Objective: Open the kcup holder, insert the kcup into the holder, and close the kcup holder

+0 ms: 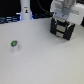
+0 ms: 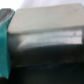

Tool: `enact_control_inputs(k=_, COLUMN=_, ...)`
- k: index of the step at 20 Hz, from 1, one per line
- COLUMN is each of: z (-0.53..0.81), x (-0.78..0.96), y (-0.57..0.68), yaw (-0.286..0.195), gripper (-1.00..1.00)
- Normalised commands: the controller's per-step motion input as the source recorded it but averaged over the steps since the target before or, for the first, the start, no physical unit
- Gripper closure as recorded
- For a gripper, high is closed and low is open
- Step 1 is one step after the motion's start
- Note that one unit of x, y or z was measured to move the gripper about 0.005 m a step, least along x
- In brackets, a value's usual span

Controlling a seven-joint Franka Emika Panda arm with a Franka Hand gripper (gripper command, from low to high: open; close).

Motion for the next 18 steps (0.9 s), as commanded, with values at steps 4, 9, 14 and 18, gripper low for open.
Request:
enact_control_inputs(k=4, z=0.21, x=0.93, y=-0.28, yaw=-0.105, gripper=1.00)
enact_control_inputs(k=9, z=0.23, x=0.92, y=-0.27, yaw=-0.104, gripper=1.00)
enact_control_inputs(k=14, z=0.25, x=0.91, y=-0.29, yaw=-0.110, gripper=1.00)
enact_control_inputs(k=18, z=0.23, x=0.89, y=-0.32, yaw=-0.112, gripper=1.00)
